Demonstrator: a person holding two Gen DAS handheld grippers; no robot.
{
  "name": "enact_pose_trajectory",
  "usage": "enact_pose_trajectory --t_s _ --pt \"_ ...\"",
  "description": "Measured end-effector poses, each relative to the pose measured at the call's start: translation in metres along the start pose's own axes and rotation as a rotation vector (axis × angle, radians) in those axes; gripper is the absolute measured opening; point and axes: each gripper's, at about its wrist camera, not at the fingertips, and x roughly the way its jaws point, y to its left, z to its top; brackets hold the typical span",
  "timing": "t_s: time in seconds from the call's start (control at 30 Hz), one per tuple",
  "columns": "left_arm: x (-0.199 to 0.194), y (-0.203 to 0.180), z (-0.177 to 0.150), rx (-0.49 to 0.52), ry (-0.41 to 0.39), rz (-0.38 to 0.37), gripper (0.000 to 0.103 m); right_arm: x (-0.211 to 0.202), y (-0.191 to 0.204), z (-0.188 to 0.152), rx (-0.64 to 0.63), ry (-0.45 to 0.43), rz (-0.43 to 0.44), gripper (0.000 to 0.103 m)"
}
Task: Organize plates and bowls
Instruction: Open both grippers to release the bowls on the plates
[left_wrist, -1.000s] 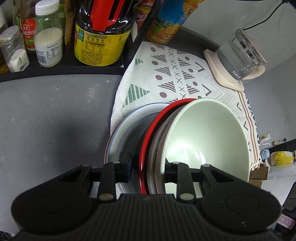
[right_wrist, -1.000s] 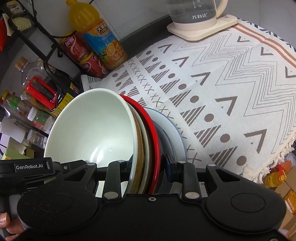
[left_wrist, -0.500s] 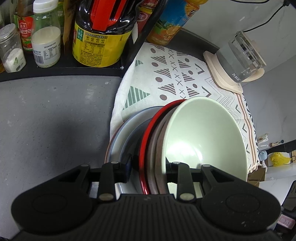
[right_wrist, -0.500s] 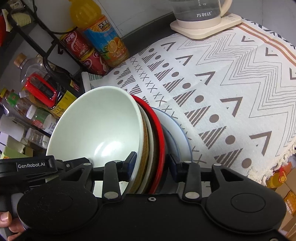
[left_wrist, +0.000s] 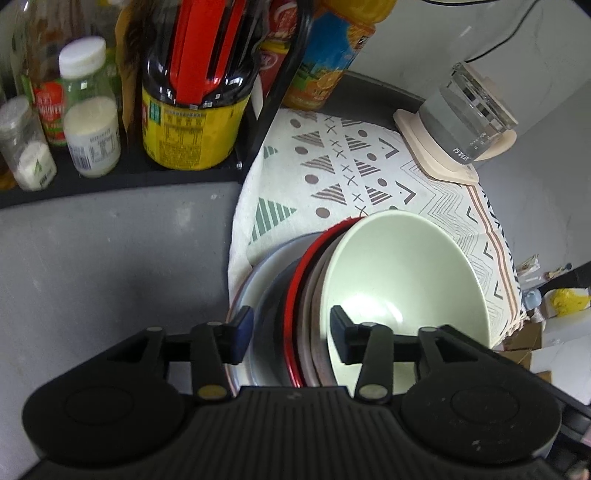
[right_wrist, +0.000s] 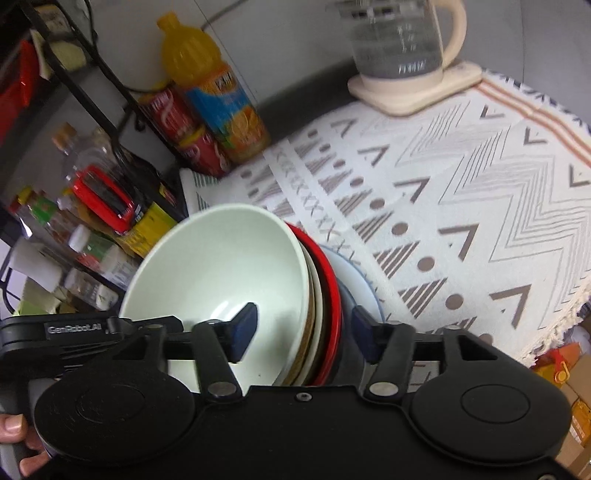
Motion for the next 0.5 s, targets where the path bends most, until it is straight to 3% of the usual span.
enact_pose_trajectory --t_s 0.3,0.5 --pt "-0.020 -0.010 0.005 0.026 -0.065 -0.011 0.066 -0.037 -0.007 -0.003 -0.010 -0.125 -0.034 0.084" --pt "-0.035 -0.020 0.003 0.045 -0.109 -0.010 0.077 -0.054 -0.018 -0.002 0.006 -0.153 -0.054 0.087"
